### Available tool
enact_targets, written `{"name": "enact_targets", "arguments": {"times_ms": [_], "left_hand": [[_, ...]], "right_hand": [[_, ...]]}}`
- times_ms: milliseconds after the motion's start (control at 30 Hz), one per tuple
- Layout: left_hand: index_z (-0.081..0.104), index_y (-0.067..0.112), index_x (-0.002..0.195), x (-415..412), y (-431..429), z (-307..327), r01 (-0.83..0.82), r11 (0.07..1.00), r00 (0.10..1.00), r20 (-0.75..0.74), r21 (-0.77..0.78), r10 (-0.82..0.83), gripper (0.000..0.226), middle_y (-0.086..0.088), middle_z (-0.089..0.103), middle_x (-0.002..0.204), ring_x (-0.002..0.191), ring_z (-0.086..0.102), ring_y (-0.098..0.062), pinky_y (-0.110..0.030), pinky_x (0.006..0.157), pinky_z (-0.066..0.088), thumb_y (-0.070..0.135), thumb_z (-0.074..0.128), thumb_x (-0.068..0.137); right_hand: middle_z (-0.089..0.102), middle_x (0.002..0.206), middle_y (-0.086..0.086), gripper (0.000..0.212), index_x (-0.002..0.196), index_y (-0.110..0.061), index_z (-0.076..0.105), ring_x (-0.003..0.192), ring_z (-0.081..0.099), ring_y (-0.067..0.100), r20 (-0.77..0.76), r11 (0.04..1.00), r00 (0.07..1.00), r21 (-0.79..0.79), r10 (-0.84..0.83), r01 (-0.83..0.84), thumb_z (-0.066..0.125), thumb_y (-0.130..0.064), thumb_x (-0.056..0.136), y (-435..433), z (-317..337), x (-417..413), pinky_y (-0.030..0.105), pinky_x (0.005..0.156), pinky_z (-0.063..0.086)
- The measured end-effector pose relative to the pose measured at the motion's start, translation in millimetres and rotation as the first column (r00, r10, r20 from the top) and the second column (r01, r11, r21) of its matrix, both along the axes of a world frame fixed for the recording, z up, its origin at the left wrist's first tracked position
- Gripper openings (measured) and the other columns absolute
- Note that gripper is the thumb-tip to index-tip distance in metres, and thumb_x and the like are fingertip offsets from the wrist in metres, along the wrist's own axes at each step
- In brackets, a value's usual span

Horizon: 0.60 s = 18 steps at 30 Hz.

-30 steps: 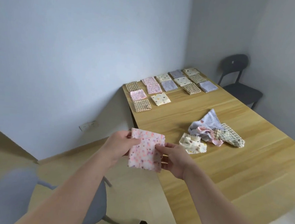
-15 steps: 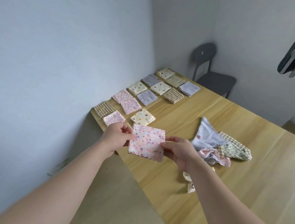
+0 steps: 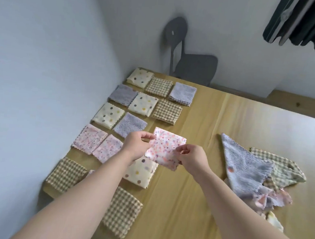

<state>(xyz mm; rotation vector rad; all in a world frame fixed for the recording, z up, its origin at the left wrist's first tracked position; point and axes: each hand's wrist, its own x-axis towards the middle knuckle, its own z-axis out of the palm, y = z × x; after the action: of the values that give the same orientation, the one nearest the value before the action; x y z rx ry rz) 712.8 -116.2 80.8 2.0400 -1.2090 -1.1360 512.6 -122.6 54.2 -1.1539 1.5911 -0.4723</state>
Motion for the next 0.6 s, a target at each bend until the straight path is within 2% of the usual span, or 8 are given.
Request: {"name": "enact_targets", "arguments": {"times_ms": [67, 133, 267, 333, 400, 433, 500, 600], "left_hand": [[0.077, 0.026, 0.106, 19.0, -28.9, -20.8, 0.056, 0.998, 0.998, 0.041, 0.022, -0.057, 0.029, 0.007, 0.071, 0.108, 0.069, 0.062, 0.002, -0.014, 0.049, 0.047, 0.002, 0.066, 0.092], [0.076, 0.026, 0.110, 32.4, -48.7, -38.1, 0.109, 0.994, 0.989, 0.101, 0.026, -0.111, 0.029, 0.008, 0.071, 0.113, 0.073, 0.063, 0.000, -0.009, 0.045, 0.042, 0.005, 0.066, 0.094], [0.075, 0.027, 0.114, 57.0, -73.3, -76.6, 0.179, 0.982, 0.966, 0.178, 0.054, -0.186, 0.028, 0.010, 0.070, 0.119, 0.093, 0.064, -0.004, -0.006, 0.062, 0.043, 0.008, 0.066, 0.095], [0.074, 0.026, 0.116, 65.5, -77.9, -90.8, 0.199, 0.979, 0.959, 0.197, 0.048, -0.205, 0.029, 0.010, 0.070, 0.120, 0.101, 0.063, -0.004, -0.005, 0.072, 0.041, 0.007, 0.063, 0.097], [0.073, 0.024, 0.119, 71.9, -80.6, -101.6, 0.238, 0.970, 0.947, 0.213, 0.043, -0.242, 0.030, 0.009, 0.069, 0.122, 0.103, 0.060, -0.003, -0.003, 0.074, 0.040, 0.007, 0.061, 0.098], [0.072, 0.023, 0.120, 73.7, -80.9, -105.7, 0.263, 0.964, 0.938, 0.222, 0.042, -0.265, 0.030, 0.009, 0.068, 0.123, 0.104, 0.059, -0.003, -0.003, 0.077, 0.040, 0.006, 0.061, 0.098], [0.071, 0.020, 0.124, 75.1, -82.6, -111.0, 0.322, 0.946, 0.919, 0.231, 0.032, -0.320, 0.031, 0.007, 0.066, 0.126, 0.111, 0.058, -0.004, -0.007, 0.089, 0.039, 0.006, 0.059, 0.099], [0.069, 0.018, 0.130, 74.5, -84.1, -116.6, 0.382, 0.924, 0.893, 0.251, 0.022, -0.375, 0.034, 0.004, 0.064, 0.133, 0.122, 0.057, -0.009, -0.013, 0.100, 0.038, 0.006, 0.056, 0.100]], "right_hand": [[0.069, 0.081, -0.002, 0.015, 0.084, -0.027, 0.072, 0.067, 0.066, 0.017, -0.057, 1.000, 0.998, 0.009, 0.002, -0.001, 0.068, -0.013, 0.088, -19.9, -13.3, 20.3, 0.024, 0.053, 0.052], [0.067, 0.083, -0.005, 0.012, 0.091, -0.025, 0.073, 0.062, 0.061, 0.013, -0.098, 1.000, 0.995, 0.020, 0.011, -0.009, 0.067, -0.015, 0.089, -36.3, -24.0, 34.0, 0.017, 0.046, 0.044], [0.064, 0.085, -0.011, 0.012, 0.095, -0.023, 0.071, 0.067, 0.065, 0.016, -0.138, 0.997, 0.990, 0.080, 0.035, -0.024, 0.064, -0.013, 0.091, -63.2, -49.1, 59.9, 0.023, 0.054, 0.050], [0.067, 0.089, -0.008, 0.016, 0.092, -0.025, 0.070, 0.075, 0.070, 0.020, -0.150, 0.995, 0.988, 0.099, 0.036, -0.022, 0.061, -0.011, 0.092, -70.9, -60.6, 69.3, 0.030, 0.063, 0.056], [0.070, 0.094, -0.005, 0.022, 0.091, -0.026, 0.071, 0.080, 0.072, 0.022, -0.171, 0.993, 0.985, 0.117, 0.025, -0.004, 0.059, -0.008, 0.092, -74.7, -71.9, 78.1, 0.034, 0.070, 0.059], [0.071, 0.094, -0.005, 0.023, 0.092, -0.026, 0.071, 0.080, 0.072, 0.022, -0.184, 0.992, 0.983, 0.129, 0.020, 0.004, 0.057, -0.007, 0.092, -75.8, -75.8, 81.5, 0.034, 0.069, 0.059], [0.071, 0.097, -0.005, 0.024, 0.097, -0.024, 0.072, 0.073, 0.069, 0.019, -0.209, 0.990, 0.978, 0.139, 0.010, 0.020, 0.055, -0.008, 0.094, -76.3, -80.0, 84.8, 0.029, 0.058, 0.056], [0.067, 0.101, -0.005, 0.025, 0.109, -0.019, 0.073, 0.056, 0.057, 0.010, -0.231, 0.990, 0.973, 0.137, -0.011, 0.044, 0.053, -0.011, 0.096, -76.3, -84.5, 86.6, 0.016, 0.043, 0.039]]}}
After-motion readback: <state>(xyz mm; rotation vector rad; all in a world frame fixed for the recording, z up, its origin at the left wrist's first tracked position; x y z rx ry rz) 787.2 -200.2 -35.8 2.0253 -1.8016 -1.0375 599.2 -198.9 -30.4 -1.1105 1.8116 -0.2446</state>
